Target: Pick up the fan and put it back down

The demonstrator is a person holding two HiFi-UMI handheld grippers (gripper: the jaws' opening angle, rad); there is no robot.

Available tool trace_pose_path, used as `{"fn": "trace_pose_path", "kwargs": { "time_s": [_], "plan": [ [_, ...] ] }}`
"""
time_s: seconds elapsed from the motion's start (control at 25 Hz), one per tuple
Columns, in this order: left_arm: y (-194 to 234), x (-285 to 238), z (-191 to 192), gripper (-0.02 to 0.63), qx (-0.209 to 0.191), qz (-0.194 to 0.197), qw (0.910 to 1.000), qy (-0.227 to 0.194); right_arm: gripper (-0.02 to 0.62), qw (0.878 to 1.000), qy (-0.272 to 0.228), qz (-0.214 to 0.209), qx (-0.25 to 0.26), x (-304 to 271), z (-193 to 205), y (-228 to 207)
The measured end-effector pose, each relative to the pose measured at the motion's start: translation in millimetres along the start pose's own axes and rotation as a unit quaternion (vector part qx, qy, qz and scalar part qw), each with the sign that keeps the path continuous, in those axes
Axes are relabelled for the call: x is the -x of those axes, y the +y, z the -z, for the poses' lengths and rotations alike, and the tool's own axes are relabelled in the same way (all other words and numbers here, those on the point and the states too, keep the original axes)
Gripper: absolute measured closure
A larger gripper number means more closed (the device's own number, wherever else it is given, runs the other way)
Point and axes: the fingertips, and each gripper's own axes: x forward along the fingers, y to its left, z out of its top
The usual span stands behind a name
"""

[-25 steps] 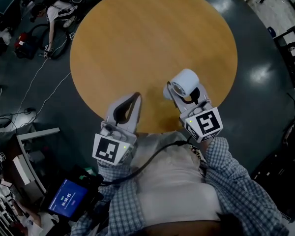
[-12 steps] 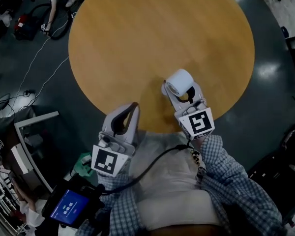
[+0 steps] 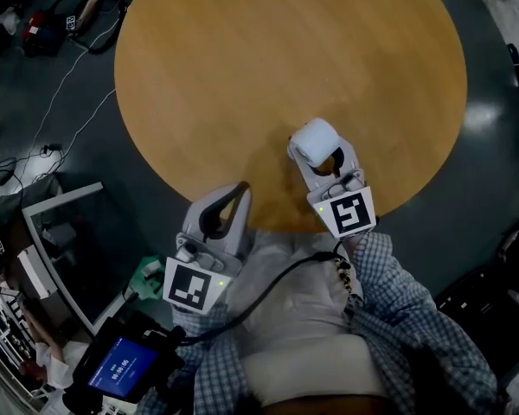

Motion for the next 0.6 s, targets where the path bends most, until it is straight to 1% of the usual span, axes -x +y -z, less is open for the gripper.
{"fn": "trace_pose_path", "kwargs": {
  "time_s": [0.12, 0.24, 0.32, 0.44, 0.6],
  "plan": [
    [-1, 0, 1, 0.606, 0.001, 0.002, 1.0, 0.003, 0.454, 1.0, 0.003, 0.004, -0.008, -2, 4, -4],
    [0, -1, 2, 0.606, -0.001, 0.001, 1.0, 0.003, 0.459, 1.0, 0.008, -0.001, -0.015, -6, 8, -8],
    [2, -5, 1, 0.606, -0.001, -0.001, 1.0, 0.003, 0.412, 1.0, 0.01, -0.007, -0.018, -11, 10, -12],
    [4, -10, 0, 0.606, 0.0, -0.001, 1.0, 0.005, 0.374, 1.0, 0.013, -0.02, -0.017, -18, 15, -13],
    [8, -7, 3, 0.606, -0.003, -0.002, 1.0, 0.005, 0.367, 0.999, 0.031, -0.005, -0.03, -10, 36, -17]
  ]
}}
